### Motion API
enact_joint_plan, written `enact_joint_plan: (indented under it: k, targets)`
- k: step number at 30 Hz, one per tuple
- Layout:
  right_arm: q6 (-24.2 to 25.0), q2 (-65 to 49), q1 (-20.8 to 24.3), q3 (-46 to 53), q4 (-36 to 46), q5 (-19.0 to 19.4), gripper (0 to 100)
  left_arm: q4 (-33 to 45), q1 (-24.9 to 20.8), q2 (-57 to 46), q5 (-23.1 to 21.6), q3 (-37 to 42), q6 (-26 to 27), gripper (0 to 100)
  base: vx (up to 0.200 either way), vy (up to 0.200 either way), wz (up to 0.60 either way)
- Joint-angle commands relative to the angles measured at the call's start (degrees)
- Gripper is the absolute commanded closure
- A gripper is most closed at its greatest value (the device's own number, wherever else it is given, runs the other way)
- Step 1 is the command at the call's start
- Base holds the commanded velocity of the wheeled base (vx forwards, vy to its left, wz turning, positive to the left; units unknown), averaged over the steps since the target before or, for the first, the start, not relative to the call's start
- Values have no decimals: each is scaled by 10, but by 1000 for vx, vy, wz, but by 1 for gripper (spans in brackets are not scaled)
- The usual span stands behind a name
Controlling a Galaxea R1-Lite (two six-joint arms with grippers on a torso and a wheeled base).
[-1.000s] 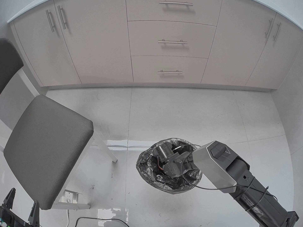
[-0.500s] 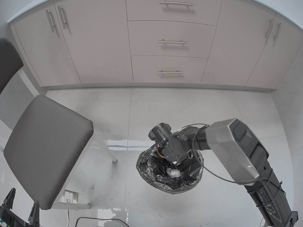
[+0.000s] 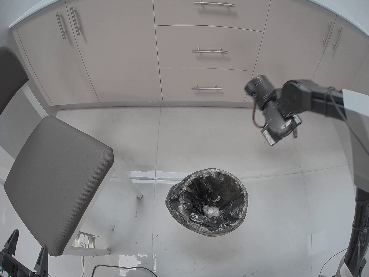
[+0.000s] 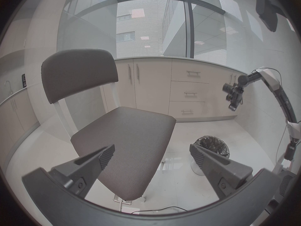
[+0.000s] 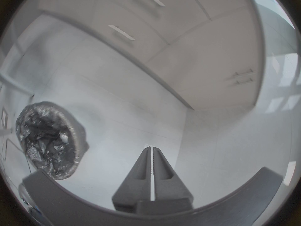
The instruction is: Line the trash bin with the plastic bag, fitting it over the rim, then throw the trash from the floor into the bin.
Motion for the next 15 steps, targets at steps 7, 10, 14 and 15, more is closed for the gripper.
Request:
enact_joint_plan:
  k: [7, 10, 14, 15]
  targets:
    - [-39, -248, -226, 0, 20, 9, 100, 0, 0, -8, 0, 6, 0, 0, 0, 0, 0]
    - [-73, -318, -262, 0, 30, 49, 100, 0, 0, -8, 0, 6, 0, 0, 0, 0, 0]
    - [-146, -456, -325, 0, 57, 145, 100, 0, 0, -9, 0, 6, 0, 0, 0, 0, 0]
    - [-159, -486, -339, 0, 65, 170, 100, 0, 0, -8, 0, 6, 0, 0, 0, 0, 0]
